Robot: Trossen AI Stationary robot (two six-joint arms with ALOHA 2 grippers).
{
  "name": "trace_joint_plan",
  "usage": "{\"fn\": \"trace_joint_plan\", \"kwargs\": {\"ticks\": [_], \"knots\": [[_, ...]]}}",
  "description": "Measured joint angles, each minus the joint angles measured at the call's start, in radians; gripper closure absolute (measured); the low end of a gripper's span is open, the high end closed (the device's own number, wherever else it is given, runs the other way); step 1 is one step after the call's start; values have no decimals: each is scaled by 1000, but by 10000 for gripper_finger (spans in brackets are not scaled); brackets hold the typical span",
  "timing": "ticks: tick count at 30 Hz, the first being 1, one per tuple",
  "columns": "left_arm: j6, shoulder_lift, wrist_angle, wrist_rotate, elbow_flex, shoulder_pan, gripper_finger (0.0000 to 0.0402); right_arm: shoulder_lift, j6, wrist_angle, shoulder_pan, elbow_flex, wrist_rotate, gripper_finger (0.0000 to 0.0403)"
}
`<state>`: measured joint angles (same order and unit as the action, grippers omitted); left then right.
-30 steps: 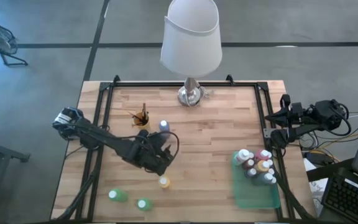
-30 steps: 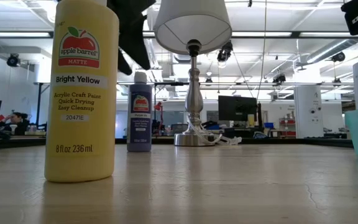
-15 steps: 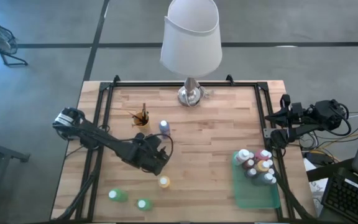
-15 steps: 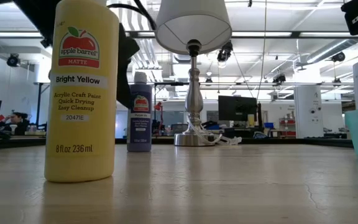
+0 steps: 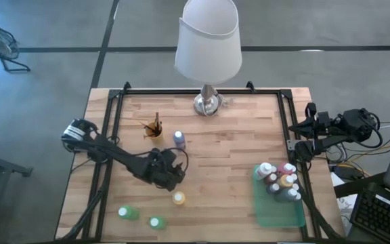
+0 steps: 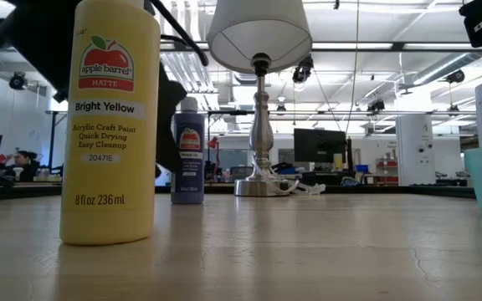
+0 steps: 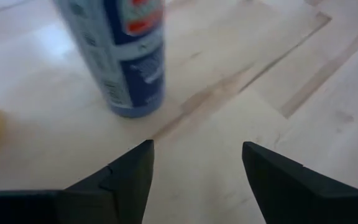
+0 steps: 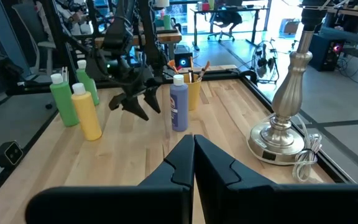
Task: Pick & Place Paint Supplies
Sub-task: Put the blue paint bottle into the green bin
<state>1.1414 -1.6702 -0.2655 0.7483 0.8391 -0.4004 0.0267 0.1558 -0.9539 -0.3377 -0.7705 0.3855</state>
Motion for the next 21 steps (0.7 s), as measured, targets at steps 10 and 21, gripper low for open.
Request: {"fn": "trace_joint_plan", "kwargs": {"ticks": [10, 21], "knots": [[-20, -163, 37, 10, 58, 11, 158, 0, 0, 0, 0, 0, 0, 394], [28, -229, 45, 129, 88, 41, 158, 0, 0, 0, 0, 0, 0, 394]]}}
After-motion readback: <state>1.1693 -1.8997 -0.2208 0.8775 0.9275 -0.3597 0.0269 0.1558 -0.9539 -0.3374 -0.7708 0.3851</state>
